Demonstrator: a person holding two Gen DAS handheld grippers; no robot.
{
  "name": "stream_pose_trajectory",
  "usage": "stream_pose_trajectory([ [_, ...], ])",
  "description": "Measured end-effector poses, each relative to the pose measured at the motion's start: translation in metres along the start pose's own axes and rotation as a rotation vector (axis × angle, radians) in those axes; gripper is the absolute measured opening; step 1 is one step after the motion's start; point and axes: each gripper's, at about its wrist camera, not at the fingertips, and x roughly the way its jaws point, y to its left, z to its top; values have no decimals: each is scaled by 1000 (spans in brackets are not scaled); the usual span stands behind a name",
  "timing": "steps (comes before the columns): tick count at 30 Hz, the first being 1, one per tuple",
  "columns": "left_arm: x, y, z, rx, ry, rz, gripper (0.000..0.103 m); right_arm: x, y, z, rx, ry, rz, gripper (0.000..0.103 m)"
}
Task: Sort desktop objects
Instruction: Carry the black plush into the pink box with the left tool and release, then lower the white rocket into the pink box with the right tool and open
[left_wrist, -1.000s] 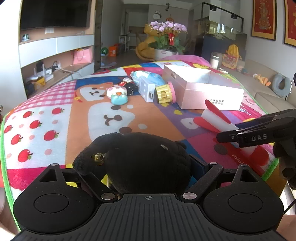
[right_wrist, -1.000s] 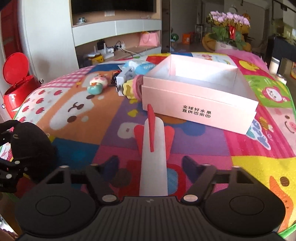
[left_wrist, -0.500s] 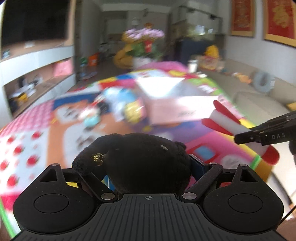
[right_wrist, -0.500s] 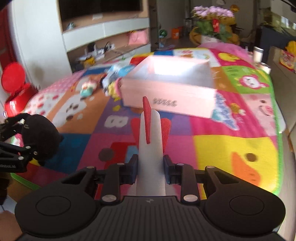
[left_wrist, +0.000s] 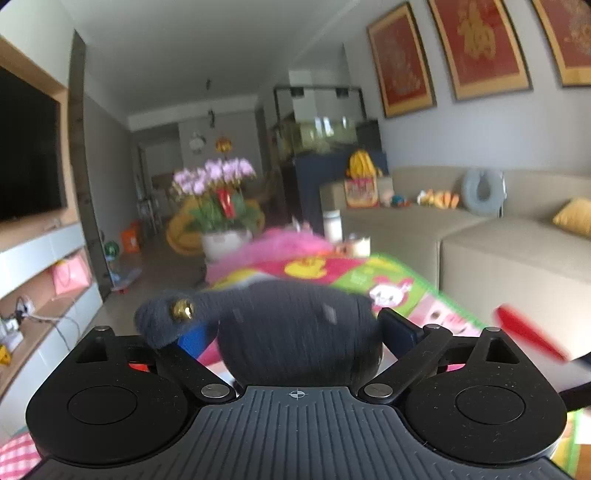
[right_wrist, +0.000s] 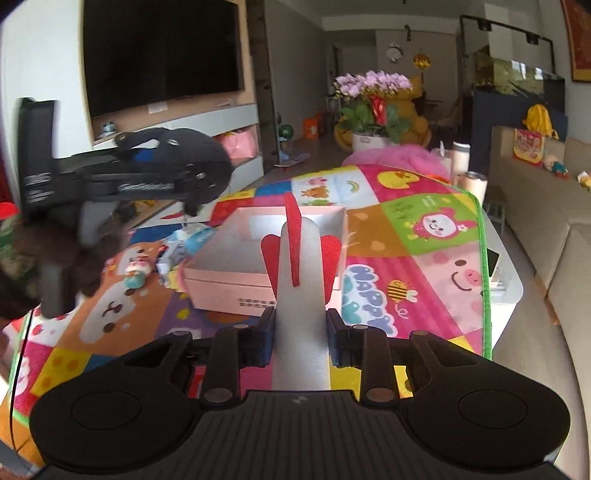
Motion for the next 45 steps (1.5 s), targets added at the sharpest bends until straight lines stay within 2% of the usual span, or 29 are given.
stream_pose_trajectory([
  [2, 19, 7, -15, -23, 72, 5, 97, 12, -4, 3, 12, 15, -15, 28],
  [5, 15, 18, -39, -90, 111, 8, 101, 23, -7, 10, 2, 15, -34, 28],
  [9, -8, 28, -63, -138, 108, 28, 102, 51, -5, 31, -32, 0, -53, 28],
  [13, -31, 37, -78, -220, 112, 30, 103, 101, 2, 63, -46, 16, -47, 28],
  [17, -44, 39, -90, -260, 133, 20, 103, 158, 15, 86, -40, 46, -93, 28],
  [22, -50, 45, -100, -260, 160, 30, 103, 211, 25, 88, -14, 88, -203, 29],
  [23, -50, 47, -102, -264, 166, 31, 103, 215, 25, 84, -7, 93, -226, 32],
  [25, -51, 50, -107, -274, 174, 23, 103, 211, 18, 78, 20, 77, -237, 44],
  [28, -45, 49, -113, -298, 170, -21, 103, 200, 3, 71, 80, 59, -171, 44],
  [30, -36, 44, -113, -310, 174, -60, 103, 196, 0, 68, 102, 35, -178, 43],
  [31, -30, 42, -114, -314, 180, -74, 103, 193, -1, 67, 112, 12, -188, 46],
  [32, -23, 39, -114, -313, 187, -89, 103, 188, -1, 66, 115, -16, -192, 59],
  [34, -7, 34, -114, -306, 201, -118, 103, 179, -5, 66, 130, -66, -215, 74],
  [36, 6, 27, -114, -292, 213, -139, 103, 180, -13, 65, 152, -59, -238, 80],
  [37, 10, 25, -114, -286, 214, -147, 103, 183, -18, 64, 161, -39, -228, 86],
  [40, 16, 23, -115, -291, 212, -149, 103, 197, -23, 59, 175, 56, -97, 87],
  [41, 16, 24, -115, -294, 213, -140, 103, 201, -22, 57, 179, 76, -52, 90],
  [45, 9, 30, -119, -303, 212, -93, 103, 205, -7, 57, 156, 60, -22, 91],
])
